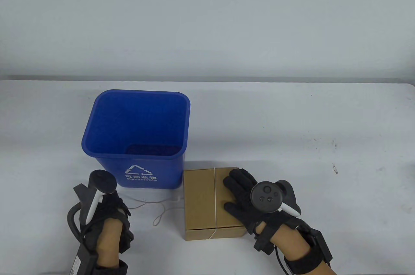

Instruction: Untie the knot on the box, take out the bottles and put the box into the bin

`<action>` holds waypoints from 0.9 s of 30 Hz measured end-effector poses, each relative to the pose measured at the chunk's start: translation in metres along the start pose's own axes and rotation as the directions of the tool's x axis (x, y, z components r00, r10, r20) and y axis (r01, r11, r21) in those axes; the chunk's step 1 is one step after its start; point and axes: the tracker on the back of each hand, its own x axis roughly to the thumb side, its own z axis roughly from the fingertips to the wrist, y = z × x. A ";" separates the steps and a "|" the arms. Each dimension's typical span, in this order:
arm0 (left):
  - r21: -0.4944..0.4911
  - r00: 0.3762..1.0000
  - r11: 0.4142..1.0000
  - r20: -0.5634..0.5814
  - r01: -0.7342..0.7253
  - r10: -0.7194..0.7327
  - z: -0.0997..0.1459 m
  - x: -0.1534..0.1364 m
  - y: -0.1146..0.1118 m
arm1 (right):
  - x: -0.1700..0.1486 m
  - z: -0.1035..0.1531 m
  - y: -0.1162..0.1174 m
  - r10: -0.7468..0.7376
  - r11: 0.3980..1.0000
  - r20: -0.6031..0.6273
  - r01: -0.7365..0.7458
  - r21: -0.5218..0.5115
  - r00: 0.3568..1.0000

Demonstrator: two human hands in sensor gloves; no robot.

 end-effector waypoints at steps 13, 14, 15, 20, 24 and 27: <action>0.071 0.923 0.994 0.372 0.078 -0.099 0.065 0.059 -0.005 | 0.000 0.000 0.000 0.000 1.000 0.000 0.000 0.000 1.000; 0.103 0.890 0.992 0.442 0.074 -0.112 0.075 0.067 -0.005 | 0.000 0.000 0.000 0.000 1.000 0.000 0.000 0.000 1.000; 0.132 0.869 0.989 0.480 0.061 -0.117 0.081 0.071 -0.005 | 0.000 0.000 0.000 0.000 1.000 0.000 0.000 0.000 1.000; 0.198 0.669 0.967 0.743 -0.163 -0.040 0.109 0.090 -0.010 | 0.000 0.000 0.000 0.000 1.000 0.000 0.000 0.000 1.000; 0.082 0.574 0.990 0.819 -0.111 -0.004 0.111 0.102 -0.029 | 0.000 0.000 0.000 0.000 1.000 0.000 0.000 0.000 1.000; -0.001 0.499 0.998 0.866 0.069 -0.034 0.110 0.114 -0.051 | 0.000 0.000 0.000 -0.002 1.000 0.000 0.002 0.000 1.000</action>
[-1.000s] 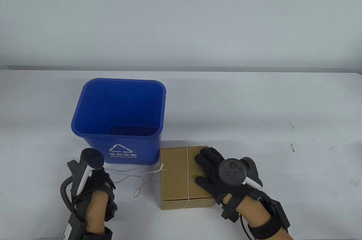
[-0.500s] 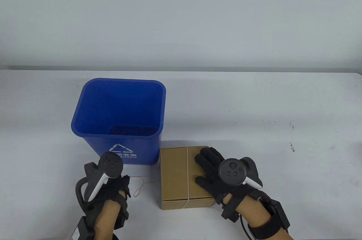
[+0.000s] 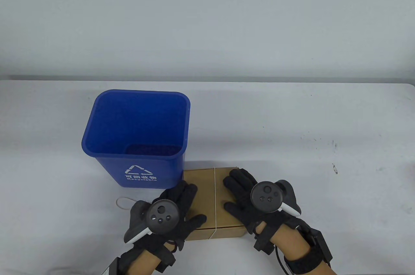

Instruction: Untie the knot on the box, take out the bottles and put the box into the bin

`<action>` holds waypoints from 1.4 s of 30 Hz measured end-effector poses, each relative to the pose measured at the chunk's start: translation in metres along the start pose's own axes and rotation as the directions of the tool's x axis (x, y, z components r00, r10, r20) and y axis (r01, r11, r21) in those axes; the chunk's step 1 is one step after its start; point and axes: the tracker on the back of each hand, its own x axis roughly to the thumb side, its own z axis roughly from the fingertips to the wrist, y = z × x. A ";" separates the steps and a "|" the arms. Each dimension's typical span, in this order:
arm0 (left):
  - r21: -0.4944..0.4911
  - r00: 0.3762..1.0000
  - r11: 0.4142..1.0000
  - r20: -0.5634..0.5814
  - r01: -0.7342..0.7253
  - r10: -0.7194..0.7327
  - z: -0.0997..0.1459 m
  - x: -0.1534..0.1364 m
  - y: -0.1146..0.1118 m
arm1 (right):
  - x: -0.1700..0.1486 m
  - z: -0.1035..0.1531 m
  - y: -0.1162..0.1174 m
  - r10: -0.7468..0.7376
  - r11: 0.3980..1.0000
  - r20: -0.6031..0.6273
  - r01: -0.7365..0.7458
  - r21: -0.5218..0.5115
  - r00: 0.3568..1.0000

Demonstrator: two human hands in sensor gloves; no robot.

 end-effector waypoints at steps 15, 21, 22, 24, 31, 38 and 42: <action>-0.204 0.988 0.968 -0.024 0.144 -0.152 -0.017 -0.005 -0.029 | 0.014 0.008 -0.003 0.079 0.997 0.000 -0.079 0.004 0.997; -0.185 0.991 0.975 -0.032 0.120 -0.128 -0.018 -0.006 -0.029 | 0.040 0.018 0.010 0.155 0.981 -0.043 -0.149 0.122 0.987; -0.182 0.991 0.976 -0.030 0.121 -0.129 -0.018 -0.006 -0.029 | 0.043 0.019 0.015 0.230 0.964 -0.064 -0.218 0.155 0.971; -0.179 0.991 0.976 -0.029 0.123 -0.130 -0.018 -0.006 -0.029 | 0.043 0.018 0.022 0.319 0.928 -0.094 -0.291 0.232 0.943; -0.135 0.994 0.985 -0.004 0.105 -0.106 -0.020 -0.007 -0.031 | 0.043 0.012 0.033 0.407 0.904 -0.056 -0.392 0.172 0.912; -0.036 0.993 0.994 0.047 0.108 -0.106 -0.020 -0.010 -0.031 | 0.042 0.010 0.036 0.391 0.920 -0.054 -0.390 0.024 0.919; 0.002 0.989 0.991 0.060 0.133 -0.132 -0.019 -0.007 -0.031 | 0.042 0.010 0.036 0.371 0.928 -0.053 -0.372 -0.021 0.927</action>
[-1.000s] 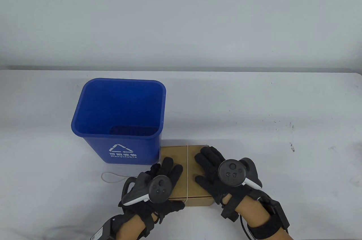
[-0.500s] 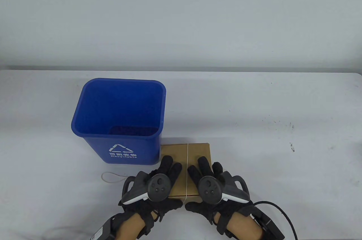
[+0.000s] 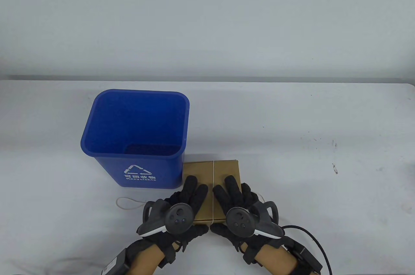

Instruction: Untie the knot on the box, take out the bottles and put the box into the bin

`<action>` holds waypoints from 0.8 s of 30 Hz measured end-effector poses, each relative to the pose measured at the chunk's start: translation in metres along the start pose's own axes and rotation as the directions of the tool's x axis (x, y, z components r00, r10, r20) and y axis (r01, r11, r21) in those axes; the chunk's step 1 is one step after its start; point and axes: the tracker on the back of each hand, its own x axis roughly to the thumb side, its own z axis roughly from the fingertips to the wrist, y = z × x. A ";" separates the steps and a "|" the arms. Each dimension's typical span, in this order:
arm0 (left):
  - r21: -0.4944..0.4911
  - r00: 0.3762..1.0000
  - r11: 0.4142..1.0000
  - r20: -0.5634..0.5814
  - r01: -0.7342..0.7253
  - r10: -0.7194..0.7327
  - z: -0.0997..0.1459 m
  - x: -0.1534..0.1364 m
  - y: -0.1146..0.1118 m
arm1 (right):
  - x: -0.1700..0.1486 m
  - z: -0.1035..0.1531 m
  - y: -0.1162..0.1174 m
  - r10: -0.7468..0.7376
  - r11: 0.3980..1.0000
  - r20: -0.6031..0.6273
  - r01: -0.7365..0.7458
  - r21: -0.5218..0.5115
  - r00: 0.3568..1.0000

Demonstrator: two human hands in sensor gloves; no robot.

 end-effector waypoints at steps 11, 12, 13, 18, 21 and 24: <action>0.053 1.000 0.999 0.020 -0.007 0.006 0.002 -0.002 0.003 | -0.005 -0.002 -0.001 -0.079 0.997 0.016 0.078 0.008 0.997; 0.056 1.000 0.998 0.020 -0.008 0.007 0.002 -0.001 0.004 | -0.005 -0.002 -0.001 -0.083 0.996 0.016 0.083 0.006 0.996; 0.058 1.000 0.998 0.020 -0.010 0.009 0.002 -0.001 0.003 | -0.006 -0.002 -0.001 -0.088 0.996 0.015 0.088 0.000 0.996; 0.071 1.000 0.997 0.027 -0.013 0.011 0.003 -0.001 0.003 | -0.006 -0.001 -0.001 -0.098 0.995 -0.012 0.098 -0.028 0.995; 0.079 1.000 0.997 0.029 -0.009 0.007 0.003 0.000 0.003 | -0.007 -0.001 -0.001 -0.117 0.993 -0.013 0.116 -0.030 0.993; 0.083 1.000 0.997 0.027 -0.007 0.005 0.003 0.001 0.003 | -0.008 -0.001 -0.001 -0.129 0.991 -0.009 0.129 -0.042 0.992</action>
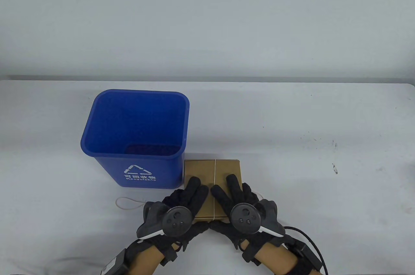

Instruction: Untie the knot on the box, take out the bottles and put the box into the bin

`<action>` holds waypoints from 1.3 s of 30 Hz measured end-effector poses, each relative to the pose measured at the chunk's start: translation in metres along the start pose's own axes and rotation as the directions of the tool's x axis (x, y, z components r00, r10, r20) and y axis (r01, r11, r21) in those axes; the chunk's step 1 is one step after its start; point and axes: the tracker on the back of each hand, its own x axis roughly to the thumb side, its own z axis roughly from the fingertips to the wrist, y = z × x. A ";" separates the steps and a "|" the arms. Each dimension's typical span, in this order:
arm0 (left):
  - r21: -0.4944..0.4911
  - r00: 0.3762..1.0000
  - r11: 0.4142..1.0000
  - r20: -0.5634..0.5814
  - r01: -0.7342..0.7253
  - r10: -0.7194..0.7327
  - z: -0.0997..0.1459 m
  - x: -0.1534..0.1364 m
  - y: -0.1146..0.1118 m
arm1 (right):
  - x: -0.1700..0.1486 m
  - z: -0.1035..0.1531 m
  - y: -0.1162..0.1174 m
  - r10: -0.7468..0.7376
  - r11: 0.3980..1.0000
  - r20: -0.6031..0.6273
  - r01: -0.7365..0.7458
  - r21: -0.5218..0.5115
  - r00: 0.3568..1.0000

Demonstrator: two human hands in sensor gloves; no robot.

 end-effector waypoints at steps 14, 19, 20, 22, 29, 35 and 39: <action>0.048 1.000 0.999 -0.004 -0.024 0.024 0.001 0.001 0.000 | -0.003 0.001 -0.005 -0.155 0.986 -0.016 0.154 -0.071 0.988; 0.054 0.999 0.998 -0.004 -0.042 0.043 0.001 0.000 0.000 | -0.005 0.003 -0.008 -0.235 0.966 -0.015 0.231 -0.119 0.972; 0.055 0.999 0.997 -0.004 -0.046 0.046 0.001 0.000 0.000 | -0.005 0.003 -0.008 -0.249 0.961 -0.015 0.246 -0.125 0.968; 0.055 0.998 0.996 -0.007 -0.066 0.067 0.001 -0.001 0.000 | -0.006 0.004 -0.009 -0.282 0.950 -0.016 0.277 -0.140 0.959; 0.045 0.997 0.996 -0.007 -0.077 0.078 0.001 -0.003 -0.002 | -0.012 0.004 -0.012 -0.375 0.910 -0.018 0.364 -0.198 0.927; 0.034 0.995 0.995 -0.021 -0.098 0.099 0.000 -0.005 -0.001 | -0.016 0.003 -0.014 -0.423 0.891 -0.015 0.413 -0.189 0.906; 0.024 0.990 0.990 -0.034 -0.136 0.137 0.000 -0.010 0.000 | -0.023 0.003 -0.023 -0.492 0.853 -0.001 0.482 -0.199 0.870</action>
